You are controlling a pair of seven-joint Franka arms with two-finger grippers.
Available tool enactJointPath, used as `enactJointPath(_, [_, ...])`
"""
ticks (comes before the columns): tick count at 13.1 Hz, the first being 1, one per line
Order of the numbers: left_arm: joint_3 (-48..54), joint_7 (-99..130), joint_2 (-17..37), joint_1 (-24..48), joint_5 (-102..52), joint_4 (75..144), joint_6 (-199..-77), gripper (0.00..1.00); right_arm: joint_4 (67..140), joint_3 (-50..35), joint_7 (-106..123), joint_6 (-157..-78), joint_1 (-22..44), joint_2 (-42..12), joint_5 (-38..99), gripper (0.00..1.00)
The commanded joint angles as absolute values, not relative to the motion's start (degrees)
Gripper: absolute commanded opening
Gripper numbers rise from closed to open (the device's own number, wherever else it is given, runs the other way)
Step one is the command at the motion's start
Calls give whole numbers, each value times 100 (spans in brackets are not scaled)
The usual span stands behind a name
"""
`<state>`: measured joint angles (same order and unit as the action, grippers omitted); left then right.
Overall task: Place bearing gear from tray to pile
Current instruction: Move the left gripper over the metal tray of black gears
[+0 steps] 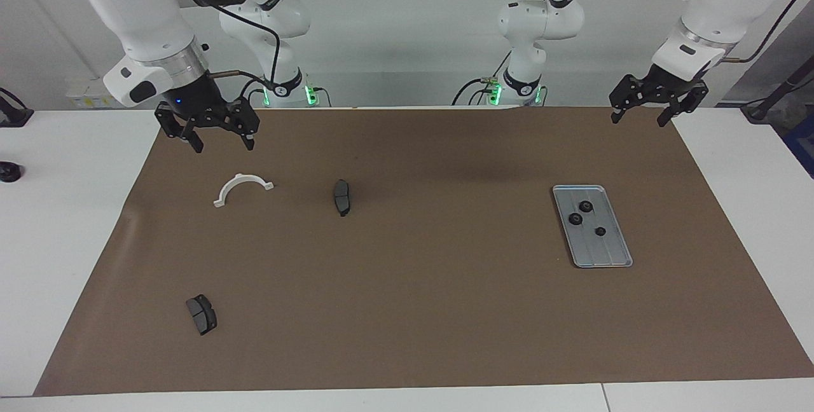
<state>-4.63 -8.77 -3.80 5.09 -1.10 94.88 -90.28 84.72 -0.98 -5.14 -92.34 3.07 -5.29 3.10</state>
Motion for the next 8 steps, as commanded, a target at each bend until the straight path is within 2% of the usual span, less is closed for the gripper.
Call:
enactJointPath(1, [-501,-932,-422,571,-9,9545,-9105,100,8543,-132,-439,-9176,246,-457,378,100])
enactJointPath(8, [-501,-862,-439,536,-17,9623,-9271,100,8543,-132,-439,-9176,246,-457,378,100])
